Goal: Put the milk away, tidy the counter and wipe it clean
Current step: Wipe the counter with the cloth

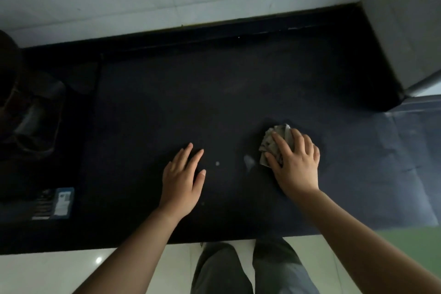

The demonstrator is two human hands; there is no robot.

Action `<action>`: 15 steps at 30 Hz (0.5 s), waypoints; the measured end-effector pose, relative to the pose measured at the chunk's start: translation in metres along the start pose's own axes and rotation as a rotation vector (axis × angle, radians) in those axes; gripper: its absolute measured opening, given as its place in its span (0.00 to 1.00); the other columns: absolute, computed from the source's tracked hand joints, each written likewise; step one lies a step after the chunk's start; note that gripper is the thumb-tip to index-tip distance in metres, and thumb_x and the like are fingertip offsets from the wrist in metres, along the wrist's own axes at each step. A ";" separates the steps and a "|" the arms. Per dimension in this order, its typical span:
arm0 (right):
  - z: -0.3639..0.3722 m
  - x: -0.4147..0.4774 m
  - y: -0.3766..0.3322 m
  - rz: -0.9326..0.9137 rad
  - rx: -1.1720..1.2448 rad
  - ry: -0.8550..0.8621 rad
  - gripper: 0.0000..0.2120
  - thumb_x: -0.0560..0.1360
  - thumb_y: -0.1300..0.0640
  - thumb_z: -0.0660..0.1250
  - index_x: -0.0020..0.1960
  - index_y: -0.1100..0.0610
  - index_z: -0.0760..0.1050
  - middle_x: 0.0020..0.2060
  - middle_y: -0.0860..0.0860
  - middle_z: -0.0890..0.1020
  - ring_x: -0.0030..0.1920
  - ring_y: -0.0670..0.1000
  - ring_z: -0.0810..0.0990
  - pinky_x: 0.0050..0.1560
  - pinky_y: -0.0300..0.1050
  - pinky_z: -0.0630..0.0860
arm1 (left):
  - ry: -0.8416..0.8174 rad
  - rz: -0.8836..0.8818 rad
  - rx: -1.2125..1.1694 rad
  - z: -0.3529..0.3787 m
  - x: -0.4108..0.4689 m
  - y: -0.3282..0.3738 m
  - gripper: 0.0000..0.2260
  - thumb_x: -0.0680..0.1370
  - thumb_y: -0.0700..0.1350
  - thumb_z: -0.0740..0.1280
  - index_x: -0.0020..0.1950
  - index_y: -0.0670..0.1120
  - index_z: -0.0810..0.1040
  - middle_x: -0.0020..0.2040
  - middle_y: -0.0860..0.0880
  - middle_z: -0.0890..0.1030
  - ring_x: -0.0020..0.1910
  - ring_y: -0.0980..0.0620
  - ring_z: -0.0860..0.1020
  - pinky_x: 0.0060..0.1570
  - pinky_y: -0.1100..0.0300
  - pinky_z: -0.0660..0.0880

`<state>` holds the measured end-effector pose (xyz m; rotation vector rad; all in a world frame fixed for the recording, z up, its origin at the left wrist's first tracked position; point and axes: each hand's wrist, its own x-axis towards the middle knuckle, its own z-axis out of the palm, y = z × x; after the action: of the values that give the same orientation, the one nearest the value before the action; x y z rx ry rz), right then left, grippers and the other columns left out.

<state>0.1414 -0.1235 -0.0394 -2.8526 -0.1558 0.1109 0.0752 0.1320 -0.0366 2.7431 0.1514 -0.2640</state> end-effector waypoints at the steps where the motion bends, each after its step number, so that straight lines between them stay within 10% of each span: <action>1: 0.002 0.001 -0.007 0.031 0.002 0.017 0.25 0.74 0.40 0.55 0.68 0.48 0.68 0.67 0.60 0.68 0.66 0.62 0.62 0.65 0.61 0.60 | -0.017 0.030 -0.013 -0.005 0.001 -0.005 0.25 0.76 0.58 0.48 0.73 0.54 0.62 0.76 0.51 0.60 0.75 0.50 0.57 0.70 0.42 0.59; 15: 0.025 -0.017 -0.081 0.347 0.098 0.204 0.23 0.75 0.43 0.61 0.68 0.49 0.68 0.65 0.63 0.67 0.63 0.64 0.64 0.67 0.59 0.59 | 0.001 0.164 0.157 -0.018 -0.012 -0.093 0.24 0.78 0.57 0.50 0.73 0.54 0.61 0.76 0.49 0.60 0.74 0.49 0.60 0.67 0.41 0.60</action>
<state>0.1143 -0.0415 -0.0395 -2.7423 0.3767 -0.0999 0.0530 0.2241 -0.0512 2.8899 -0.0974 -0.2376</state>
